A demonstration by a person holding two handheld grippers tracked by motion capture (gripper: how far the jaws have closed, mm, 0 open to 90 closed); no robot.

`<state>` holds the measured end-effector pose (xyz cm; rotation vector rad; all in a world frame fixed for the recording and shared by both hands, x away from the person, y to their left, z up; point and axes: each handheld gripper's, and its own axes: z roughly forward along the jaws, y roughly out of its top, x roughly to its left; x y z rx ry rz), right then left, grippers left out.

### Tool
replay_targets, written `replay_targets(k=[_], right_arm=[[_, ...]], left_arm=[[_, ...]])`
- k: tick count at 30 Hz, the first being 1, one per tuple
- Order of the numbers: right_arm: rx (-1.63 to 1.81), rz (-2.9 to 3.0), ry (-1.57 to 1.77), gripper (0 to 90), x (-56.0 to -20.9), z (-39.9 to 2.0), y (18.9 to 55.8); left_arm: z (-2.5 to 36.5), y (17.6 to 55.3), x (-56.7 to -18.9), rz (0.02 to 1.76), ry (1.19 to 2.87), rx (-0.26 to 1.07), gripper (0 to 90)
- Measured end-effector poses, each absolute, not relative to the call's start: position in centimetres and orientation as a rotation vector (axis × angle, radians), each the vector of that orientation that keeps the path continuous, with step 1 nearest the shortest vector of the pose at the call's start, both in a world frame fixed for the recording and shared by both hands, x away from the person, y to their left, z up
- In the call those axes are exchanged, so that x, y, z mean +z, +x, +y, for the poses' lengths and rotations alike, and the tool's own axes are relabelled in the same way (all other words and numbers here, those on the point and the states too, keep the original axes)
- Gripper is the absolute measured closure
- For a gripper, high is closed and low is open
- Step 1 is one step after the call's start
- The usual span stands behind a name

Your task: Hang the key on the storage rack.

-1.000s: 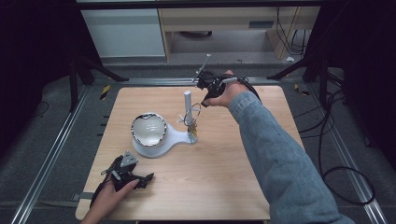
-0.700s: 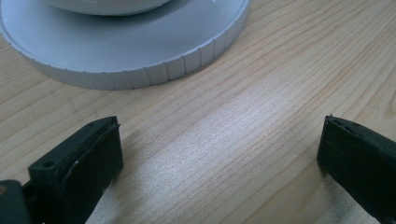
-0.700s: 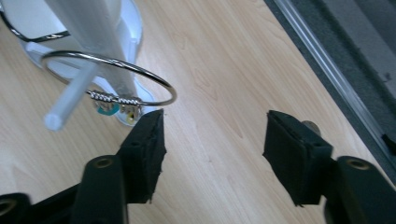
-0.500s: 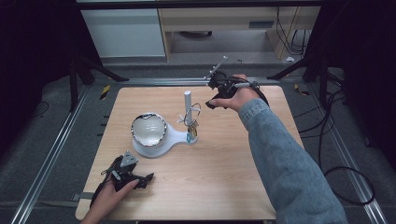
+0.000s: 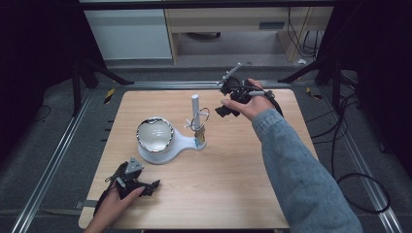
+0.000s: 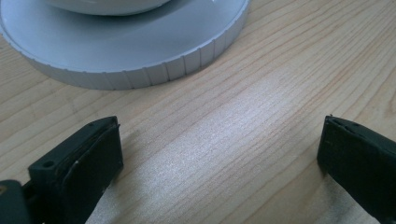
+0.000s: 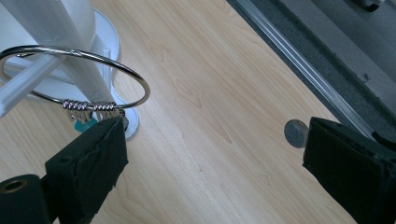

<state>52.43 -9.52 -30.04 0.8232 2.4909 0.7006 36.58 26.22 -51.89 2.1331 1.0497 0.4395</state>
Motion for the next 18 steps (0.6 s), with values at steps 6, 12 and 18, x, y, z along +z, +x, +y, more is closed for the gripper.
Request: replay_targets(k=[6, 12, 18], right_arm=[[0.737, 2.437, 0.866, 7.6, -30.6, -10.5, 52.3], [0.736, 2.415, 0.901, 9.2, -31.3, -11.9, 51.8], [0.761, 2.394, 0.931, 9.5, -32.4, -13.5, 51.2]], left_arm=[[26.2, 36.6, -51.9, 1.049, 2.131, 0.44, 0.0], [26.2, 36.6, -51.9, 1.049, 2.132, 0.44, 0.0], [26.2, 36.6, -51.9, 1.049, 2.132, 0.44, 0.0]])
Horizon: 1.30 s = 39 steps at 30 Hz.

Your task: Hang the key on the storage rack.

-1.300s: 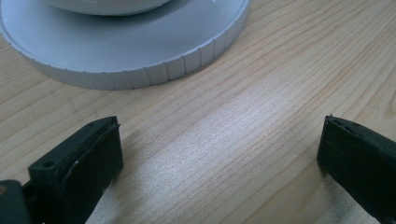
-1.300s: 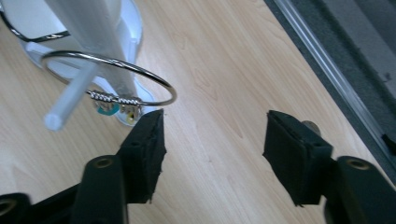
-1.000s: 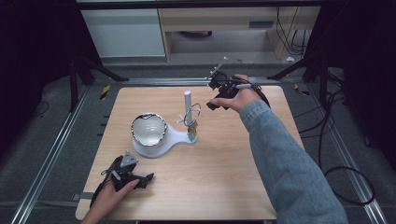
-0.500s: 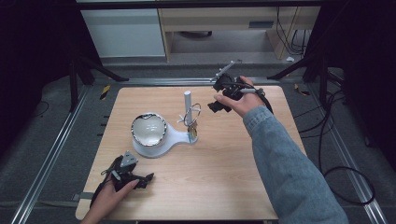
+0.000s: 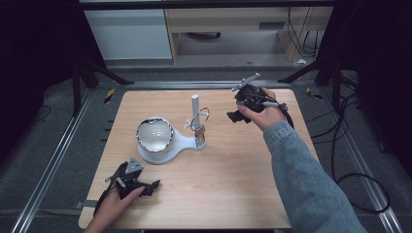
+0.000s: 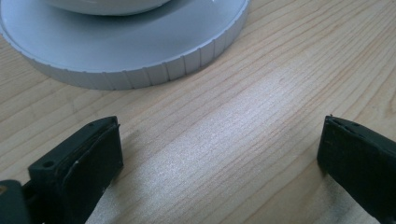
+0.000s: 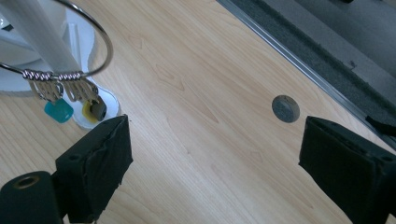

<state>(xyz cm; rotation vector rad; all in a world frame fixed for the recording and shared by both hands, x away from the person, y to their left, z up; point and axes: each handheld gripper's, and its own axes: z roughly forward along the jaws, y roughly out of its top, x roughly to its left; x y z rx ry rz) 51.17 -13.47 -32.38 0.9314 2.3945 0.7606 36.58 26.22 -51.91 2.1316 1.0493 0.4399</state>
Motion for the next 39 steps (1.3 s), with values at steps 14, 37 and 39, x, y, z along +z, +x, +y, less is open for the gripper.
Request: replay_targets(k=[14, 37, 39], right_arm=[[0.748, 2.338, 0.977, 8.1, -34.7, -16.4, 50.2], [0.728, 2.301, 1.149, 7.6, -42.8, -23.9, 46.5], [0.728, 2.3, 1.172, 7.7, -43.7, -24.4, 46.0]], left_arm=[[26.2, 36.6, -51.9, 1.049, 2.136, 0.439, 0.0], [26.2, 36.6, -51.9, 1.047, 2.137, 0.44, 0.0], [26.3, 36.6, -51.9, 1.047, 2.137, 0.44, 0.0]])
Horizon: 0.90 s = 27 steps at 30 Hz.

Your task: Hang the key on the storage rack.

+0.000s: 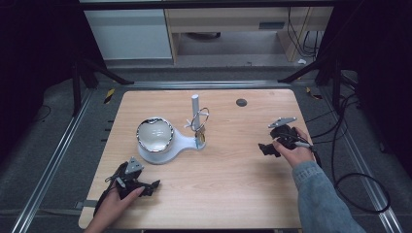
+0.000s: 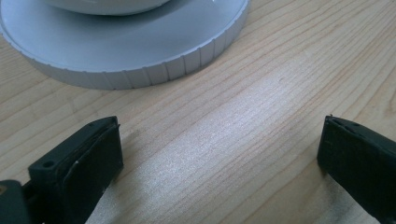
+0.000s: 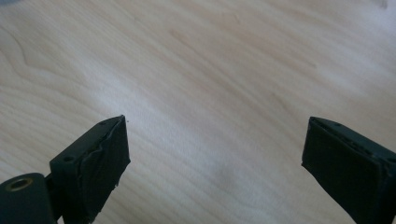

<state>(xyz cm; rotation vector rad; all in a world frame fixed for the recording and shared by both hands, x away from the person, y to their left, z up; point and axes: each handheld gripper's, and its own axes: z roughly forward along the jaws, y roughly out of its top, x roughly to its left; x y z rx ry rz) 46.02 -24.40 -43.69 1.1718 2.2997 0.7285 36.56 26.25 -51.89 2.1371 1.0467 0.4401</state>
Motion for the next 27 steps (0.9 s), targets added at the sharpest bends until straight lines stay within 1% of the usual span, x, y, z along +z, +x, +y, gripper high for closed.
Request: replay_targets(k=[9, 16, 22, 27], right_arm=[[0.727, 2.295, 1.25, 7.7, -47.3, -26.2, 44.3], [0.728, 2.253, 1.292, 7.7, -48.5, -27.6, 44.0], [0.73, 2.175, 1.369, 7.6, -49.2, -29.6, 44.1], [0.776, 2.145, 1.42, 5.8, -49.7, -30.2, 44.1]], left_arm=[[26.2, 36.6, -51.9, 1.047, 2.137, 0.44, 0.0], [26.2, 36.6, -51.9, 1.047, 2.137, 0.44, 0.0], [26.3, 36.6, -51.9, 1.045, 2.138, 0.441, 0.0], [26.3, 36.6, -51.9, 1.046, 2.138, 0.441, 0.0]])
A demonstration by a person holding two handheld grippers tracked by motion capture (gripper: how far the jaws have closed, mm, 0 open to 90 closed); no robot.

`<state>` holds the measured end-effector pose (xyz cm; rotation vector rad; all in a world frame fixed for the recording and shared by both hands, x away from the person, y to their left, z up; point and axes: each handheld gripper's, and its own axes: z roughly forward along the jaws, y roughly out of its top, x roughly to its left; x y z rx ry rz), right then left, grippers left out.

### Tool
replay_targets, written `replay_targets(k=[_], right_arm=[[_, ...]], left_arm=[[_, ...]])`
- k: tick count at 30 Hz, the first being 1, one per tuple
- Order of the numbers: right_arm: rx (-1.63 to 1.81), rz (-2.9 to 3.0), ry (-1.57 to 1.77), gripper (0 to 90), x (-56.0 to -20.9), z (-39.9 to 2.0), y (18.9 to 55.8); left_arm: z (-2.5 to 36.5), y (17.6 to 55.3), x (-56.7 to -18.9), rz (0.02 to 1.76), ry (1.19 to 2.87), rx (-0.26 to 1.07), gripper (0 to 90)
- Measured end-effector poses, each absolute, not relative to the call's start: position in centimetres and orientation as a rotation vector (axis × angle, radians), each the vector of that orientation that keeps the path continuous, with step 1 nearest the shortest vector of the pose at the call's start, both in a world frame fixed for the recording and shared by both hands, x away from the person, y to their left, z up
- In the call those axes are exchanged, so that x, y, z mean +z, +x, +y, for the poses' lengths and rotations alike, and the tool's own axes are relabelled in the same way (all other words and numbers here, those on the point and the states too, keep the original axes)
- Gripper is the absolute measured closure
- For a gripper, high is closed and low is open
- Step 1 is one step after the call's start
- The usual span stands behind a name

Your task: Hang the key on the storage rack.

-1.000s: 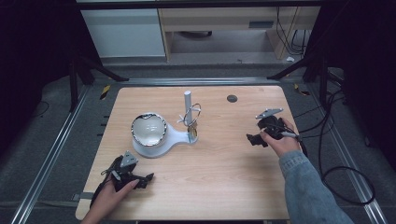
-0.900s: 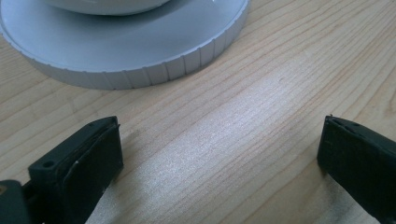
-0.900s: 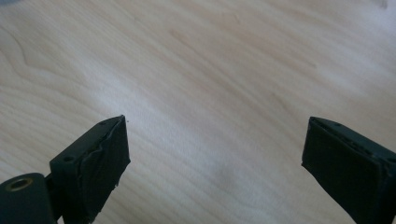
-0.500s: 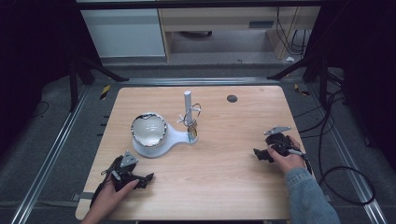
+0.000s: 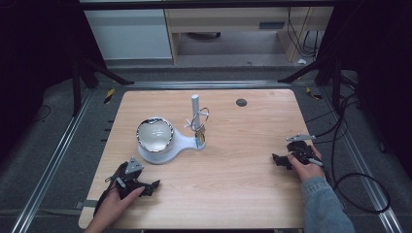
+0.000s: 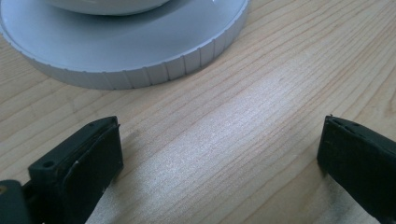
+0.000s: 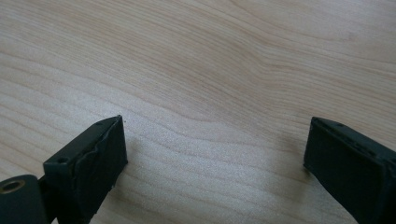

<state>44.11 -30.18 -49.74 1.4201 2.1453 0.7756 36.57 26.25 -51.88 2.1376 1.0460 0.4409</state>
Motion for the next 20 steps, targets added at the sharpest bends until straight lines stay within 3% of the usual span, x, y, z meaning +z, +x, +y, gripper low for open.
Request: replay_targets(k=[20], right_arm=[[0.857, 2.075, 1.434, 2.5, -50.56, -30.16, 43.85]], left_arm=[[26.25, 36.57, -51.89, 1.045, 2.138, 0.441, 0.0]])
